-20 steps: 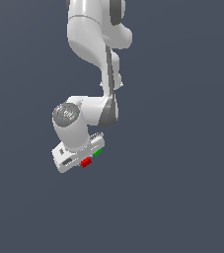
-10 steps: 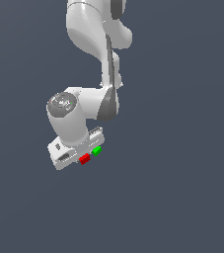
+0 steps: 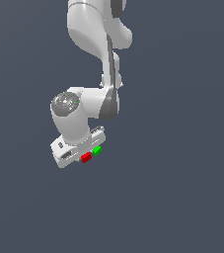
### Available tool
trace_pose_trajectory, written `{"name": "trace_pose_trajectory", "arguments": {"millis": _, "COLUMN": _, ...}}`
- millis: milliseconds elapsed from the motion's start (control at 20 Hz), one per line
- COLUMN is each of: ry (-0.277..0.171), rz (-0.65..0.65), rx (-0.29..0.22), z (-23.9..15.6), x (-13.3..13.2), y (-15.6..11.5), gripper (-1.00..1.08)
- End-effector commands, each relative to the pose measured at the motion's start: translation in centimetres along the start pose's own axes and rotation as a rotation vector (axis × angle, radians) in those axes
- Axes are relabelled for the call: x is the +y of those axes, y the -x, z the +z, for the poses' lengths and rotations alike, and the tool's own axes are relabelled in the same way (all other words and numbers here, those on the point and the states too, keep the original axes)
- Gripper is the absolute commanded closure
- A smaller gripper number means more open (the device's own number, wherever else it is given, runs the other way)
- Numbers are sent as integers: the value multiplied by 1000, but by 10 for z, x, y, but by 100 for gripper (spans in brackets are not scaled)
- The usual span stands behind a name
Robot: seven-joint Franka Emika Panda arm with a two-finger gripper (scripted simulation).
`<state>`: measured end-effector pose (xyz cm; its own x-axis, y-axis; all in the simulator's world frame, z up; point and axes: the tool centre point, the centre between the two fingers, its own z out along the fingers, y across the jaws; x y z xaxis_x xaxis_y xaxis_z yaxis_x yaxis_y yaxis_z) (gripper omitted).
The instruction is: Stack the red cube on top of the green cube.
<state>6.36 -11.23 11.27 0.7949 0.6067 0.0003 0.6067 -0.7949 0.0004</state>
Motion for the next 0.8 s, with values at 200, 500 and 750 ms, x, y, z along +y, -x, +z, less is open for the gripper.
{"name": "trace_pose_trajectory", "arguments": {"millis": 200, "ry": 0, "rz": 0, "rx": 0, "z": 13, "x": -19, "y": 11, "gripper": 108}}
{"name": "trace_pose_trajectory", "arguments": {"millis": 500, "ry": 0, "rz": 0, "rx": 0, "z": 31, "x": -44, "y": 26, "gripper": 108}}
{"name": "trace_pose_trajectory", "arguments": {"millis": 750, "ry": 0, "rz": 0, "rx": 0, "z": 43, "x": -60, "y": 36, "gripper": 108}}
